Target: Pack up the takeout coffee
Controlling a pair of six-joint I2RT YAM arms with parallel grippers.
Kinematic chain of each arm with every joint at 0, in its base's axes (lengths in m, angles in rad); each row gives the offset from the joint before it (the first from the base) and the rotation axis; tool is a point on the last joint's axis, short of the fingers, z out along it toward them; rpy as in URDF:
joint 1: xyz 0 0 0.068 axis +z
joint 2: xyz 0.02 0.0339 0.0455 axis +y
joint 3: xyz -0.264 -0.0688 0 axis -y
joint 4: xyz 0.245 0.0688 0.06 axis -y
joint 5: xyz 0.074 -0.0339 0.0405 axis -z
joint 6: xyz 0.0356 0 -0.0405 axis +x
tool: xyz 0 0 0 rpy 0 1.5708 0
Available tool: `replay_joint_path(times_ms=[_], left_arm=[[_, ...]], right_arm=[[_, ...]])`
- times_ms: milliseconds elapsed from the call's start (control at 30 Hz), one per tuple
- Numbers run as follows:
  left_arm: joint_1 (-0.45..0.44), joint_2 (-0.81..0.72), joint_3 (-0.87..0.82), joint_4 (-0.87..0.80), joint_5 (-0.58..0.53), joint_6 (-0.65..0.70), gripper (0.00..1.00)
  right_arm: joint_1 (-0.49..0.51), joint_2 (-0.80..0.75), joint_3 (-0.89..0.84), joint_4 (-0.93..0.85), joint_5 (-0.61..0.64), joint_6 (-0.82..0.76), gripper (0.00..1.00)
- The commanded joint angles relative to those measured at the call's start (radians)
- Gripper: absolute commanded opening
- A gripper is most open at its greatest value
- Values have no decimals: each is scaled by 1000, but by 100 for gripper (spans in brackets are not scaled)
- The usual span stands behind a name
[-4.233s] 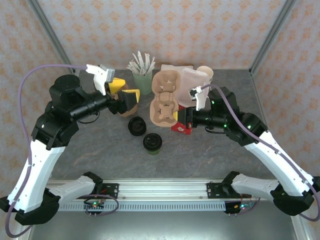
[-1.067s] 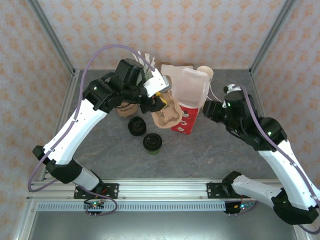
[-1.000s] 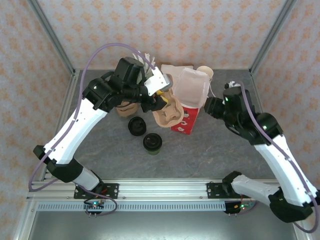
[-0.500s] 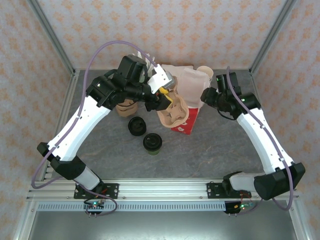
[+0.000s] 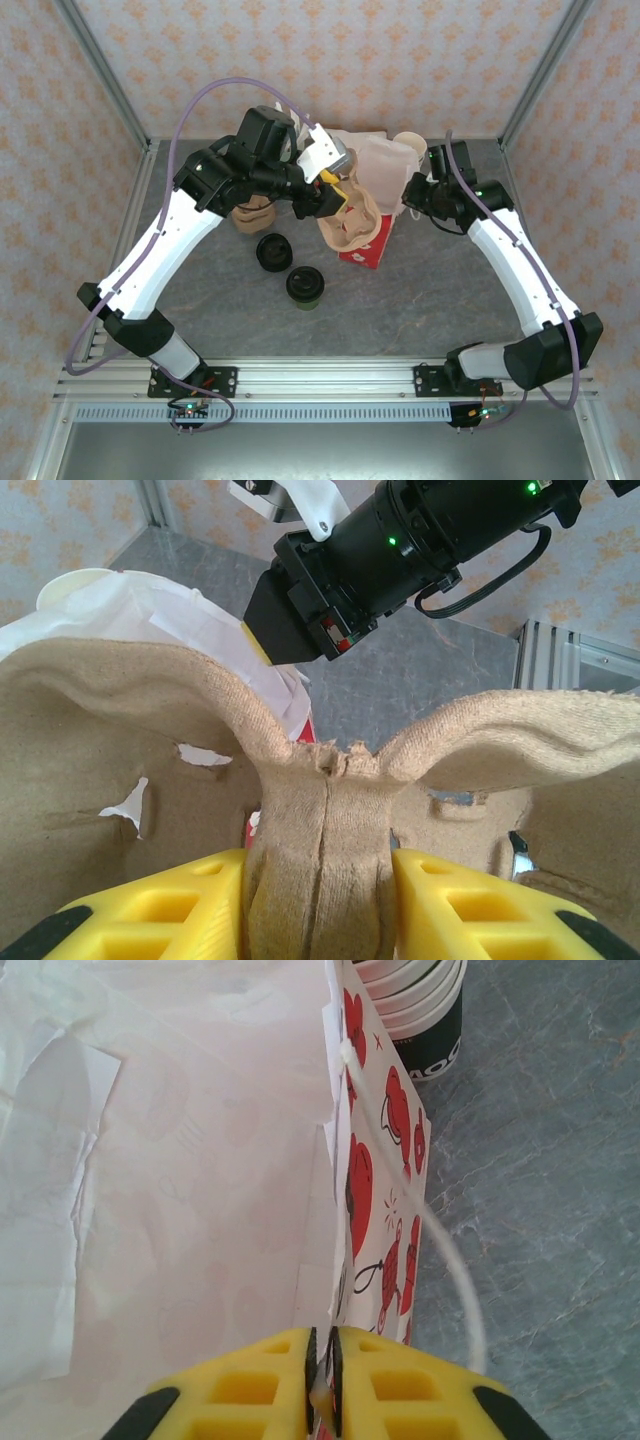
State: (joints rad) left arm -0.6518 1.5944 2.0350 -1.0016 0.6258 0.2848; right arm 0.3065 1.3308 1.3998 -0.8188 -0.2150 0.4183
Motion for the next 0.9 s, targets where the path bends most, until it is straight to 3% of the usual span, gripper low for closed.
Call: replay_joint_path(times_ms=[0,133,267,867], left_arm=[[9,7,39,14,22,-21,40],[7,13,52,8,41,-24,40],[-7,26,70,-21,115,-5,41],[-71,158,168,-123,191,-78,41]], right_arm=[[-7,5,7,14,3,-20,8],[-6,-6,25,-12,-6,-60,0],[-7,-41,43,-58,-41,-138,0],[-4,-272,-16,-247,-343,-319,0]])
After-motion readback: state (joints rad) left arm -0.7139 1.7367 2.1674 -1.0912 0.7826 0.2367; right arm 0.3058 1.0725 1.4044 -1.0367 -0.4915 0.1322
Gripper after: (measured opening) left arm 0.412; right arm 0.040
